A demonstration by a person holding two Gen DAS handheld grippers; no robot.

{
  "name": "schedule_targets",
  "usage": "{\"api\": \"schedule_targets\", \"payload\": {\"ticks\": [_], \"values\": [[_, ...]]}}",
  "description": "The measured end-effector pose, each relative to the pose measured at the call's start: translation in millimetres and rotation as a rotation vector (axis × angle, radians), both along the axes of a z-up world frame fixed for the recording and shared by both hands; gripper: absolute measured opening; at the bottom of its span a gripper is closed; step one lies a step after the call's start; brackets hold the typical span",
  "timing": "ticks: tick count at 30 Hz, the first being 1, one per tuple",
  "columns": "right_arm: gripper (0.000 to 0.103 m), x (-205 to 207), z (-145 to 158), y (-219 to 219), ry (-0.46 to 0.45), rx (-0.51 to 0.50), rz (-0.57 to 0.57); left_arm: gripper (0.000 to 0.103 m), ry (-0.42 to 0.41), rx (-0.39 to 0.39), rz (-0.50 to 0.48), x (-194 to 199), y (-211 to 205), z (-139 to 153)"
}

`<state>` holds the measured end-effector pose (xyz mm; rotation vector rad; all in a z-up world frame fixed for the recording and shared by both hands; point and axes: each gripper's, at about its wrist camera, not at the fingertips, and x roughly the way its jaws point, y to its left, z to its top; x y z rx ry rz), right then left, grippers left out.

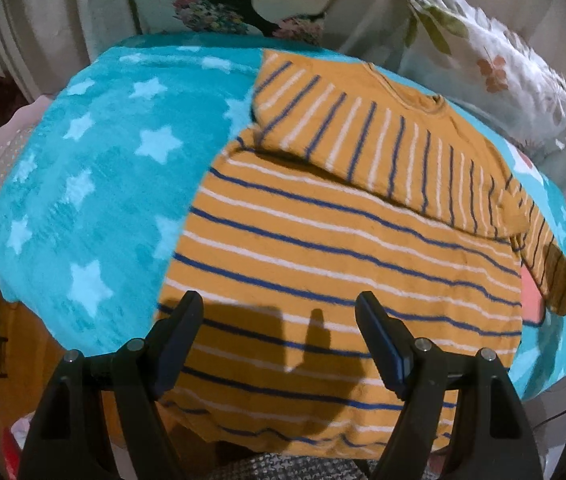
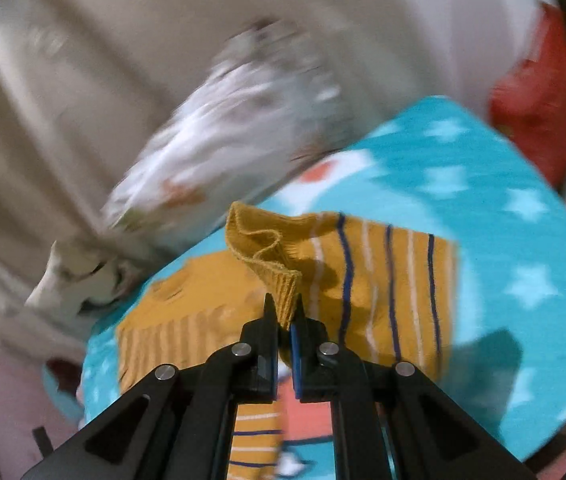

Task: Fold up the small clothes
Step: 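Carry the held sleeve across the sweater body with the right gripper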

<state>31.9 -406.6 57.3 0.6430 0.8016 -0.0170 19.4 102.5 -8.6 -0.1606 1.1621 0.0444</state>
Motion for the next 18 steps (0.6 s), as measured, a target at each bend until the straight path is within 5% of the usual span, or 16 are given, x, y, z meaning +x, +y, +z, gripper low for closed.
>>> {"api": "schedule_targets", "payload": {"ticks": [7, 18], "values": [[0.006, 68, -1, 138, 0.011, -0.02, 0.216, 0.077, 0.002, -0.02, 0.022, 12, 43, -6], [0.006, 151, -54, 304, 0.13, 0.015, 0.401, 0.077, 0.041, -0.03, 0.048, 27, 110, -27]]}}
